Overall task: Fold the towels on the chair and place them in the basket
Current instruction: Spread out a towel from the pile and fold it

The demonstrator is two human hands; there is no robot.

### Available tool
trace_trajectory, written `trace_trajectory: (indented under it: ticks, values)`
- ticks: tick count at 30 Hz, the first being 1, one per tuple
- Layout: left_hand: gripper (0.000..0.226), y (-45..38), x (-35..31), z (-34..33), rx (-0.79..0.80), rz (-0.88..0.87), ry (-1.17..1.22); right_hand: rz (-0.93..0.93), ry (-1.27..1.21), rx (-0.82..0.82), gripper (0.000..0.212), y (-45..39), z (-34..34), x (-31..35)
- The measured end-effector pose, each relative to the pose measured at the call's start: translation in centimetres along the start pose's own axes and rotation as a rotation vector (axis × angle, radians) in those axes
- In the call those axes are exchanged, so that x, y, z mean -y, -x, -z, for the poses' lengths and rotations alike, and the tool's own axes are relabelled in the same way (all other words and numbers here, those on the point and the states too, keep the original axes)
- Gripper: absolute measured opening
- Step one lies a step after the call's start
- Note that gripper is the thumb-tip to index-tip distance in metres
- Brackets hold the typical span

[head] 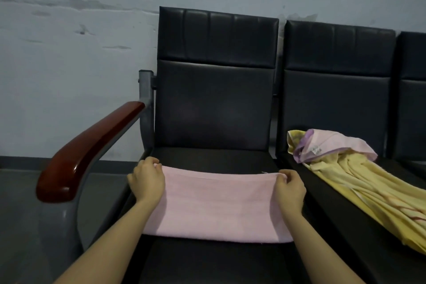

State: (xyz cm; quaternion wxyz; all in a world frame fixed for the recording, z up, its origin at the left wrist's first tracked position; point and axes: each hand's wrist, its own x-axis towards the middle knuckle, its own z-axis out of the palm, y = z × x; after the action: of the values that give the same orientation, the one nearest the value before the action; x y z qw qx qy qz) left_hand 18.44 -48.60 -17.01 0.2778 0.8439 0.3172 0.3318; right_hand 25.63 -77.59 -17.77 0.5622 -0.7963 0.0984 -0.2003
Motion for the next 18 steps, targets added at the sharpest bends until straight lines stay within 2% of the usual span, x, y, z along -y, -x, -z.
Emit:
trace_trajectory:
  ticks: [6,10,15,18]
  values:
    - [0.021,-2.7,0.1,-2.6,-0.009,-0.036,-0.04,0.058,0.065,0.005,0.016,-2.8,-2.3,0.0]
    - [0.032,-2.6,0.4,-4.0,0.123,-0.123,-0.251,0.042,0.196,0.122,0.026,-2.9,-3.9,-1.6]
    - [0.039,-0.8,-0.6,-4.9,0.259,-0.371,-0.319,0.295,0.494,0.284,0.036,-0.6,-5.1,-2.5]
    - [0.042,1.0,-1.3,-5.2,0.409,-0.457,-0.304,0.449,0.596,0.366,0.04,0.5,-5.2,-2.1]
